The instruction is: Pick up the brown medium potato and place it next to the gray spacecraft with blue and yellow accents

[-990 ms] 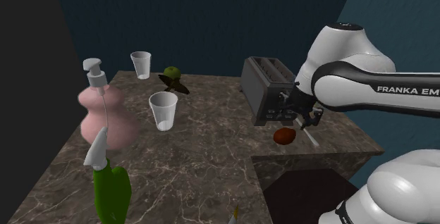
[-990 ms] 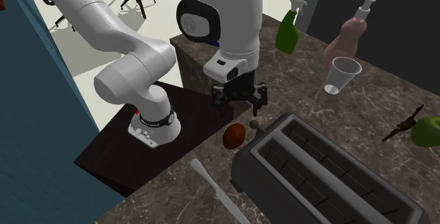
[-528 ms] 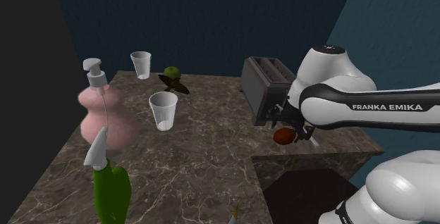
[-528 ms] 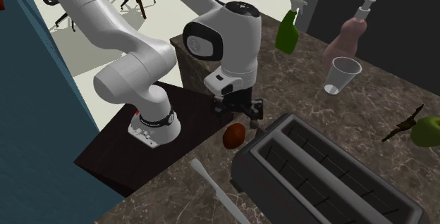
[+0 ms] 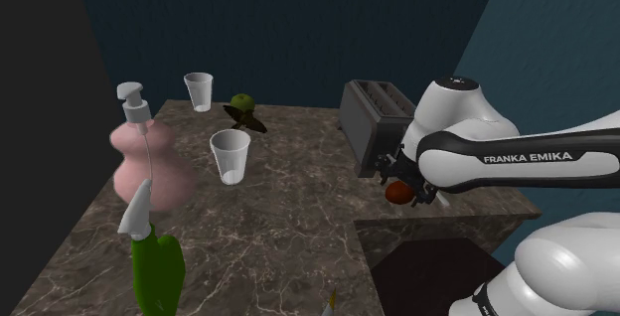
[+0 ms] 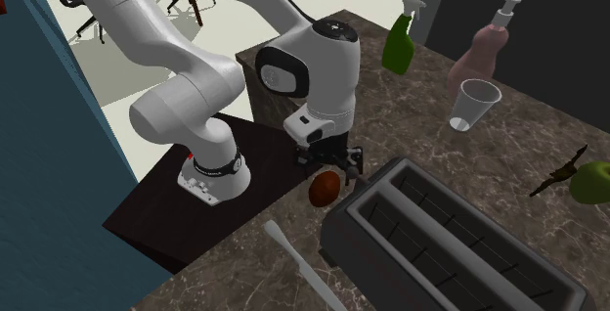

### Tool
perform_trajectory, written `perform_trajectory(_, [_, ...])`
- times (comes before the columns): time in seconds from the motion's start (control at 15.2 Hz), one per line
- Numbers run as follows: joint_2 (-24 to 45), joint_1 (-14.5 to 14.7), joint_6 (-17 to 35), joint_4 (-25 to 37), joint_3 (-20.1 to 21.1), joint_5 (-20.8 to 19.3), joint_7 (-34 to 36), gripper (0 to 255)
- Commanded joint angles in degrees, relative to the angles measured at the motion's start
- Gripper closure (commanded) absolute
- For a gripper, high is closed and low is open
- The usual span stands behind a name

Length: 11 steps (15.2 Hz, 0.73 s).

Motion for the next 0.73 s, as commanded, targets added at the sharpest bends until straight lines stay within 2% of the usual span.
perform_trajectory(0.0, [0.0, 0.0, 0.1, 0.0, 0.0, 0.0, 0.0, 0])
perform_trajectory(0.13, [0.0, 0.0, 0.0, 0.0, 0.0, 0.0, 0.0, 0])
perform_trajectory(0.2, [0.0, 0.0, 0.0, 0.0, 0.0, 0.0, 0.0, 255])
perform_trajectory(0.66, [0.0, 0.0, 0.0, 0.0, 0.0, 0.0, 0.0, 255])
